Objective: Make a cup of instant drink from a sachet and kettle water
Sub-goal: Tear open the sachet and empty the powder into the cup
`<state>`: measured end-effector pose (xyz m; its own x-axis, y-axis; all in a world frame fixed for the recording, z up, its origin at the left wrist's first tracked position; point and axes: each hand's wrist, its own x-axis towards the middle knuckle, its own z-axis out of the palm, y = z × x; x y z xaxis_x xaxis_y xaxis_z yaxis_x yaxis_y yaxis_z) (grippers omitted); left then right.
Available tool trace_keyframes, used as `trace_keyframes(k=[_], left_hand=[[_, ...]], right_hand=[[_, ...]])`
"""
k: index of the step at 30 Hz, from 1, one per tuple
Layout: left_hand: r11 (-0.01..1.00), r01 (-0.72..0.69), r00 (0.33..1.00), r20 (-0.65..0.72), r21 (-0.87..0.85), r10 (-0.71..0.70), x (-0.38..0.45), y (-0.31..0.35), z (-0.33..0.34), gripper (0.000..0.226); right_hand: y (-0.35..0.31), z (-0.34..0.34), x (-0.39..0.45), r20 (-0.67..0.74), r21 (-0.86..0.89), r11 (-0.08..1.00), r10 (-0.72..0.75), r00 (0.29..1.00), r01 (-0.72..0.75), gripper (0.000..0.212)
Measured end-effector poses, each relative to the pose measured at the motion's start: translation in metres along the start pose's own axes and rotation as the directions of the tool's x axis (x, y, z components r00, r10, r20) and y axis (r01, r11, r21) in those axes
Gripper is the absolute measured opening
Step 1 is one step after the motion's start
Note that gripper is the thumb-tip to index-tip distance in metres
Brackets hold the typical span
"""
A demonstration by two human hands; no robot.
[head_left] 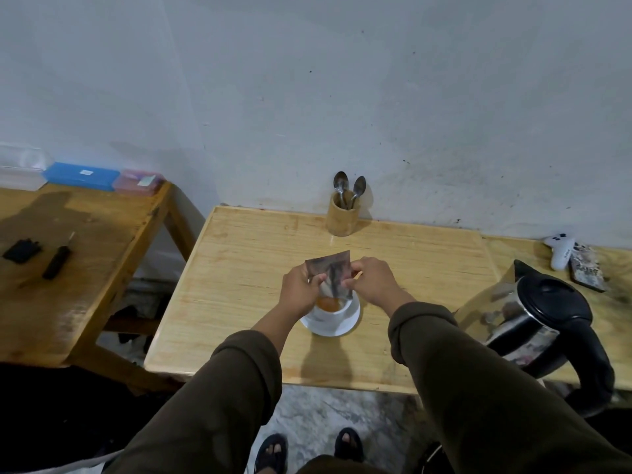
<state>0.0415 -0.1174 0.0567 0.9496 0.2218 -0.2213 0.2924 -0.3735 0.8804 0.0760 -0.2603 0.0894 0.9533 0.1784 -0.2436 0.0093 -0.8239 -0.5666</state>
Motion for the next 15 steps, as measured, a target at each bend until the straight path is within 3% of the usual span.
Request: trace_keyframes(k=[9,12,15], left_hand=[[0.993,-0.020,0.998,0.051,-0.120,0.026,0.003,-0.010,-0.011,0.011],[0.989,0.051,0.996,0.077,-0.138,-0.041,0.002,-0.013,-0.019,0.006],[0.932,0.220,0.970,0.168,-0.288,-0.177,-0.005,-0.010,-0.025,0.023]], right_hand=[[0.005,0.002,0.003,-0.032,-0.127,0.987,-0.104,0.994,0.100,0.014],[0.008,0.001,0.002,-0.026,-0.133,0.981,-0.144,0.989,0.140,0.012],[0.010,0.001,0.000,-0.015,-0.111,0.980,-0.170,0.985,0.167,0.018]])
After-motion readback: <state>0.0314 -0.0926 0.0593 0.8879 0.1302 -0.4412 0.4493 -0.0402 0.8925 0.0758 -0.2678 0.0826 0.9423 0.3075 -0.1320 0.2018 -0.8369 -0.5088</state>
